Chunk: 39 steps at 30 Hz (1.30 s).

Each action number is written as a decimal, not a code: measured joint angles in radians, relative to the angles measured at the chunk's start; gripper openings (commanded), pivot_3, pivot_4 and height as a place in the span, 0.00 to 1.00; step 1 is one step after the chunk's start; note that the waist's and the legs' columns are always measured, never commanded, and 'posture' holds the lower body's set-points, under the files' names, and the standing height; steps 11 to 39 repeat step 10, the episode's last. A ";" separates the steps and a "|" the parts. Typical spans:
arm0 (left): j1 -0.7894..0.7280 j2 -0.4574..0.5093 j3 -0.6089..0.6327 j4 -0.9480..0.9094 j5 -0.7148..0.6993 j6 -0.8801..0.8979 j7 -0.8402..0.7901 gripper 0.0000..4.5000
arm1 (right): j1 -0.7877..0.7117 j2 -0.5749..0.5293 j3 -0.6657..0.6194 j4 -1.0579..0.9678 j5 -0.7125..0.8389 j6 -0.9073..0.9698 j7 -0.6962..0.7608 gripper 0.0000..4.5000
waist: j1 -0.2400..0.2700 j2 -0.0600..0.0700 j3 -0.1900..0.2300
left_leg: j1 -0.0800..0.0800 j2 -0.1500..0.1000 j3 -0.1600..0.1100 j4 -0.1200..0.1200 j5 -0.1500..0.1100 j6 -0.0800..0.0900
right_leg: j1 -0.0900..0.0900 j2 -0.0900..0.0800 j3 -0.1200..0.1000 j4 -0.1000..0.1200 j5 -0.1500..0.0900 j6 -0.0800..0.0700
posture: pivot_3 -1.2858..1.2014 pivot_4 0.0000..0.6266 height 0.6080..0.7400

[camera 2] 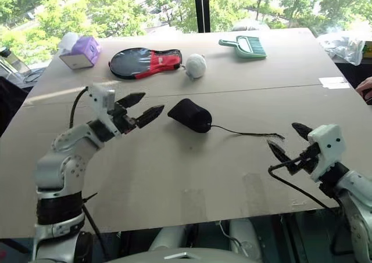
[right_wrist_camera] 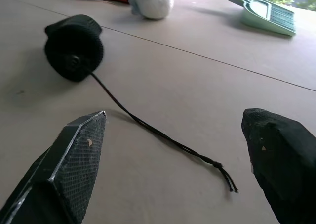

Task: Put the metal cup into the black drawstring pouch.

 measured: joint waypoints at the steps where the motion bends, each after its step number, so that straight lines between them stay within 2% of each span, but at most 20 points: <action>1: 0.069 -0.006 0.022 -0.039 -0.011 0.000 0.013 0.99 | 0.023 -0.003 -0.002 0.004 -0.007 -0.020 0.008 0.98 | 0.004 0.000 0.000 | 0.000 0.000 0.000 0.000 0.000 0.000 | 0.001 0.000 0.000 -0.001 0.000 0.000 | 0.52 0.24 1.00; 5: 0.298 0.006 0.098 -0.154 -0.048 -0.009 0.024 0.99 | 0.157 -0.001 -0.039 0.027 -0.019 -0.105 0.051 0.98 | 0.029 0.001 0.000 | 0.001 0.000 -0.003 -0.001 -0.001 0.001 | 0.005 0.000 -0.003 -0.007 0.000 0.000 | 0.52 0.24 1.00; 10: 0.424 0.032 0.149 -0.205 -0.080 -0.037 0.011 0.99 | 0.271 0.017 -0.084 0.028 -0.024 -0.176 0.068 0.98 | 0.043 0.001 -0.001 | 0.005 0.001 -0.004 -0.003 -0.003 0.005 | 0.011 0.000 -0.005 -0.012 0.000 0.000 | 0.52 0.24 1.00; 39: 0.424 0.032 0.149 -0.205 -0.080 -0.037 0.011 0.99 | 0.271 0.017 -0.084 0.028 -0.024 -0.176 0.068 0.98 | 0.043 0.001 -0.001 | 0.005 0.001 -0.004 -0.003 -0.003 0.005 | 0.011 0.000 -0.005 -0.012 0.000 0.000 | 0.52 0.24 1.00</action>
